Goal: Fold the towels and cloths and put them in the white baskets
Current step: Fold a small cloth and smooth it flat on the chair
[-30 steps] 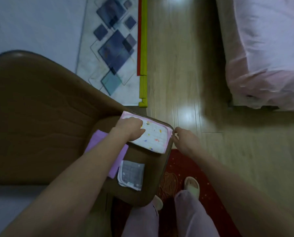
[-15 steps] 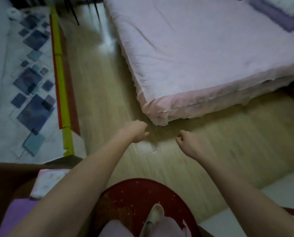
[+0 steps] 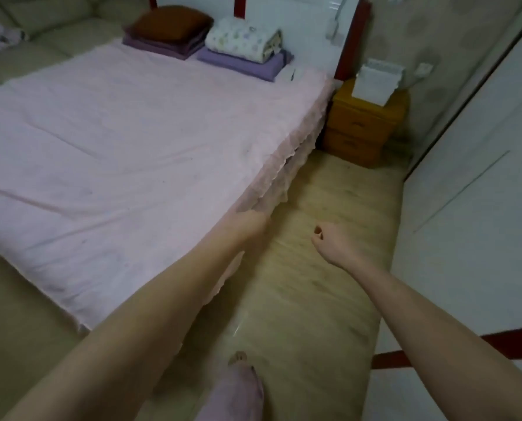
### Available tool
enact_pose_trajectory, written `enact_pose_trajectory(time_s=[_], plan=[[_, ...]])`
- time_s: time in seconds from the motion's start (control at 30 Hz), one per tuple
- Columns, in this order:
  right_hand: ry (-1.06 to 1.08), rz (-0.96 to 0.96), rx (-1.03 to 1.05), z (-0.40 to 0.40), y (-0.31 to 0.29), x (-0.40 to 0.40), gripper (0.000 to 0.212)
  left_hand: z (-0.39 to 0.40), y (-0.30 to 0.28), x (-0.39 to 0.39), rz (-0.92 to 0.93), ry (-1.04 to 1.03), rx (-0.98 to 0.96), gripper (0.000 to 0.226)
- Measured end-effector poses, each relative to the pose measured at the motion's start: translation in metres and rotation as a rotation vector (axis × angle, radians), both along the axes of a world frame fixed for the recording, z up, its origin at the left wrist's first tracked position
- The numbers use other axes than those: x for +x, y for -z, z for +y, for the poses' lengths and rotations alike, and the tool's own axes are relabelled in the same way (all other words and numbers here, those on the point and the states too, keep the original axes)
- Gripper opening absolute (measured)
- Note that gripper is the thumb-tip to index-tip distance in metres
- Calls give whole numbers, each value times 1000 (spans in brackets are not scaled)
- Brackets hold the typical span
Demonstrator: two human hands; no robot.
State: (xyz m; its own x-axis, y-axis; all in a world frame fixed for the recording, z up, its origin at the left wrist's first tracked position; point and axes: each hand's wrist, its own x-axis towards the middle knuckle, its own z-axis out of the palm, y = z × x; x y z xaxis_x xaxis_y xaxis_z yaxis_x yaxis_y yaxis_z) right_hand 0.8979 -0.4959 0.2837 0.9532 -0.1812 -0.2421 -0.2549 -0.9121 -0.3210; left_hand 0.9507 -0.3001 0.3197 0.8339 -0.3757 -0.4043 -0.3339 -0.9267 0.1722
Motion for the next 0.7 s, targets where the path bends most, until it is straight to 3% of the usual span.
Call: enact_pose_trajectory(time_s=[0.13, 0.23, 0.43, 0.7], plan=[[-30, -39, -40, 5, -28, 71, 20, -13, -32, 80, -47, 153, -20, 33], [-133, -26, -34, 31, -35, 118, 18, 13, -35, 110, -19, 114, 0, 40], [-504, 7, -59, 146, -22, 229, 26, 135, -11, 143, 61, -307, -21, 43], [-1050, 37, -5, 414, -25, 221, 28, 364, -3, 59, 103, -872, -9, 40]])
